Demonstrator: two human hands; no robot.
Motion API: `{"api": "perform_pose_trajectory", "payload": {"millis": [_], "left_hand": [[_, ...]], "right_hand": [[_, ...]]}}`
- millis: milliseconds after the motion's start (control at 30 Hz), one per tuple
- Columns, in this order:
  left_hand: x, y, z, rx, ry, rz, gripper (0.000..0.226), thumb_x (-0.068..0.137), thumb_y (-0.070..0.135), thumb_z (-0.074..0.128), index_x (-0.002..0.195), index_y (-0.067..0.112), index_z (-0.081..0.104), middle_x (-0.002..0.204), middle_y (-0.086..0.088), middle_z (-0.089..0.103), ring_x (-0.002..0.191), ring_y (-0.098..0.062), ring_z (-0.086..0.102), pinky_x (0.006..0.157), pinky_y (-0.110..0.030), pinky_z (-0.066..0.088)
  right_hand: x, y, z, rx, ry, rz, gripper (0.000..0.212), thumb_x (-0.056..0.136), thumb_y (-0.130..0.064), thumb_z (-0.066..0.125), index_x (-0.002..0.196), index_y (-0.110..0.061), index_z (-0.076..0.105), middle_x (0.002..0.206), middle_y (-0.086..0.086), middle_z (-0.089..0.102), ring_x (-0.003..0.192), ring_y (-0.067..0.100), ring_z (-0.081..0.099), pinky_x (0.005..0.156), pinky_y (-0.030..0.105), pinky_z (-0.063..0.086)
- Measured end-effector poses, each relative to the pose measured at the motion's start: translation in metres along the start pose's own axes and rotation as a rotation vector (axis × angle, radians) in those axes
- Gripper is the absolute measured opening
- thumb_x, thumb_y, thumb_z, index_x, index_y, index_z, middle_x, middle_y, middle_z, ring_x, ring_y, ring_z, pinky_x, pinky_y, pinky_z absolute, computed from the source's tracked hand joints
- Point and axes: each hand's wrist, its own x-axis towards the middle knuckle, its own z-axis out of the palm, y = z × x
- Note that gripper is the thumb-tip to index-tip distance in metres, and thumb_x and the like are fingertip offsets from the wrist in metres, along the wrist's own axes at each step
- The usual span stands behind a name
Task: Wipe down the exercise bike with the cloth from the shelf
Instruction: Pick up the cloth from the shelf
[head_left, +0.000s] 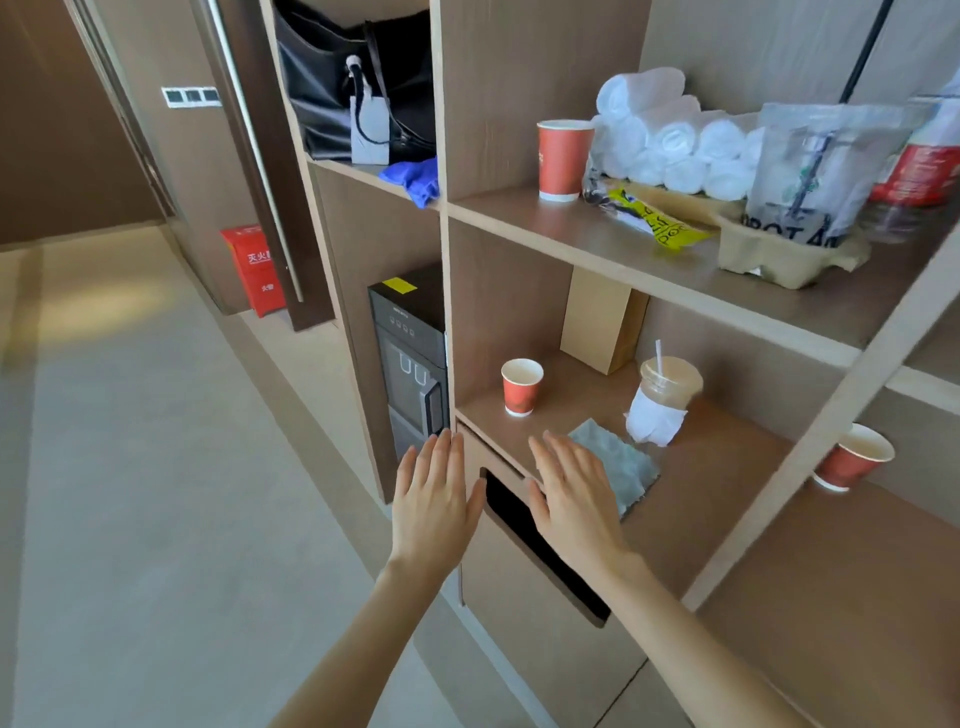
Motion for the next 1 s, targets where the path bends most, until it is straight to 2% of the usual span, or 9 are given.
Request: {"api": "perform_pose_trajectory", "payload": {"millis": [367,500,567,667,767,867,933,1000], "left_hand": [[0.066,0.011,0.086,-0.017,-0.166,0.087,0.054,0.083,0.036,0.067,0.121,-0.001,0.060,0.127,-0.017,0.060,0.119,-0.032,0.056,0.103,-0.049,0.042],[0.071,0.014,0.108,-0.023,-0.253,0.118,0.052,0.093,0.041,0.049,0.124,0.000,0.059,0.130,-0.016,0.058,0.122,-0.031,0.053,0.105,-0.049,0.038],[0.076,0.014,0.117,-0.038,-0.296,0.140,0.054,0.096,0.042,0.041,0.125,0.000,0.058,0.130,-0.016,0.058,0.123,-0.032,0.053,0.105,-0.050,0.038],[0.086,0.014,0.127,-0.068,-0.331,0.173,0.054,0.094,0.042,0.044,0.124,0.000,0.059,0.128,-0.017,0.060,0.120,-0.033,0.055,0.102,-0.053,0.042],[0.096,0.012,0.135,-0.044,-0.374,0.189,0.059,0.096,0.044,0.030,0.125,0.002,0.059,0.127,-0.015,0.061,0.119,-0.032,0.057,0.102,-0.053,0.037],[0.101,0.010,0.143,-0.044,-0.428,0.211,0.067,0.096,0.047,0.018,0.126,0.002,0.058,0.128,-0.015,0.060,0.120,-0.032,0.056,0.105,-0.052,0.034],[0.103,0.010,0.148,-0.039,-0.442,0.221,0.066,0.095,0.047,0.021,0.126,0.002,0.058,0.128,-0.015,0.060,0.120,-0.032,0.056,0.105,-0.051,0.033],[0.105,0.008,0.154,-0.027,-0.447,0.227,0.064,0.093,0.047,0.025,0.126,0.002,0.058,0.129,-0.014,0.059,0.120,-0.032,0.055,0.107,-0.050,0.030]], "right_hand": [[0.023,0.074,0.064,-0.011,-0.122,0.106,0.041,0.082,-0.016,0.069,0.120,-0.003,0.062,0.125,0.016,0.061,0.113,0.030,0.059,0.093,0.042,0.051],[0.017,0.094,0.081,-0.026,-0.166,0.181,0.041,0.082,-0.018,0.070,0.121,-0.006,0.062,0.130,0.016,0.057,0.116,0.032,0.057,0.093,0.046,0.049],[0.013,0.102,0.089,-0.030,-0.202,0.228,0.042,0.081,-0.020,0.071,0.121,-0.008,0.062,0.133,0.016,0.055,0.118,0.033,0.056,0.094,0.047,0.048],[0.013,0.114,0.102,-0.016,-0.294,0.329,0.050,0.082,-0.032,0.070,0.128,-0.014,0.058,0.140,0.016,0.048,0.125,0.036,0.049,0.097,0.052,0.045],[0.015,0.124,0.115,-0.052,-0.388,0.383,0.059,0.084,-0.048,0.063,0.135,-0.021,0.051,0.145,0.018,0.040,0.131,0.040,0.039,0.102,0.060,0.037],[0.013,0.129,0.125,-0.124,-0.485,0.418,0.064,0.086,-0.062,0.045,0.140,-0.029,0.043,0.150,0.017,0.032,0.137,0.038,0.030,0.108,0.063,0.020],[0.011,0.130,0.132,-0.146,-0.531,0.448,0.068,0.085,-0.068,0.034,0.143,-0.033,0.036,0.154,0.016,0.025,0.141,0.038,0.022,0.109,0.065,0.012],[0.011,0.131,0.136,-0.159,-0.565,0.466,0.070,0.085,-0.071,0.031,0.146,-0.037,0.027,0.156,0.015,0.017,0.142,0.039,0.015,0.107,0.067,0.005]]}}
